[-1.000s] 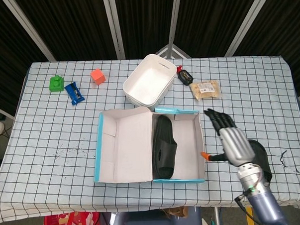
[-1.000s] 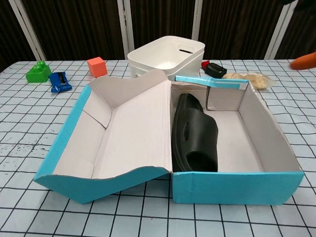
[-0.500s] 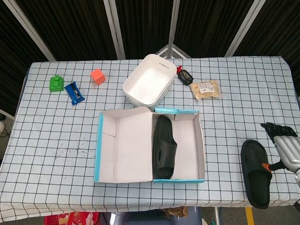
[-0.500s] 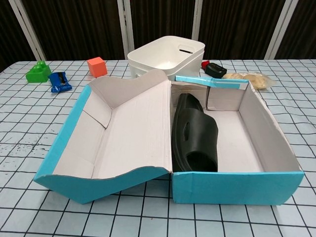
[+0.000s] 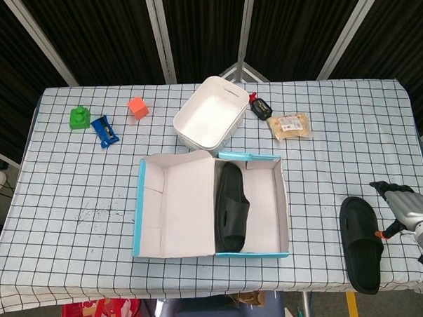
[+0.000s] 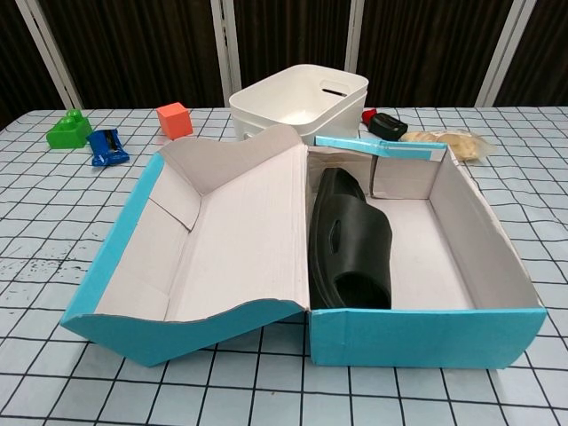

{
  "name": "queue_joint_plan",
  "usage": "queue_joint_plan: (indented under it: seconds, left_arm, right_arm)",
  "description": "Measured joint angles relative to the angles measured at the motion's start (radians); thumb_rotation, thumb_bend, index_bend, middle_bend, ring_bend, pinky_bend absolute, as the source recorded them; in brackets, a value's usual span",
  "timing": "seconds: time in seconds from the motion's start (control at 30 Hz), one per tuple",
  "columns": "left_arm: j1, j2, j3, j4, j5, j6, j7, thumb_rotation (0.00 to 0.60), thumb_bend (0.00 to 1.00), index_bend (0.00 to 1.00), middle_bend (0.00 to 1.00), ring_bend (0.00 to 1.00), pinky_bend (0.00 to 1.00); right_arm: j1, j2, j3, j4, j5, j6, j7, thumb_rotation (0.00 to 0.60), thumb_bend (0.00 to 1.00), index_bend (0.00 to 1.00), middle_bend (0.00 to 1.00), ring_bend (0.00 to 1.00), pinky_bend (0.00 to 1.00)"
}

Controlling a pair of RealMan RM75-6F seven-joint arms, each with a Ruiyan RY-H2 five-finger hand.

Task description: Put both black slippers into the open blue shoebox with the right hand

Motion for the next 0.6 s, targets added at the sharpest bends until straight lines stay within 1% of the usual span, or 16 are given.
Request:
queue_joint_plan:
  seconds: [0.37, 0.6]
  left_arm:
    - [-0.009, -0.013, -0.006, 0.009, -0.021, -0.015, 0.036, 0.6, 0.37, 0.03, 0.0, 0.0, 0.03]
    - [-0.012, -0.016, -0.008, 0.013, -0.027, -0.022, 0.044, 0.6, 0.37, 0.03, 0.0, 0.0, 0.03]
  right_arm:
    - [0.044, -0.162, -0.058, 0.191, 0.071, -0.067, 0.007, 0.6, 0.18, 0.0, 0.06, 0.05, 0.05]
    - [0.057, -0.229, -0.097, 0.271, 0.091, -0.103, 0.021, 0.6, 0.18, 0.0, 0.06, 0.05, 0.04]
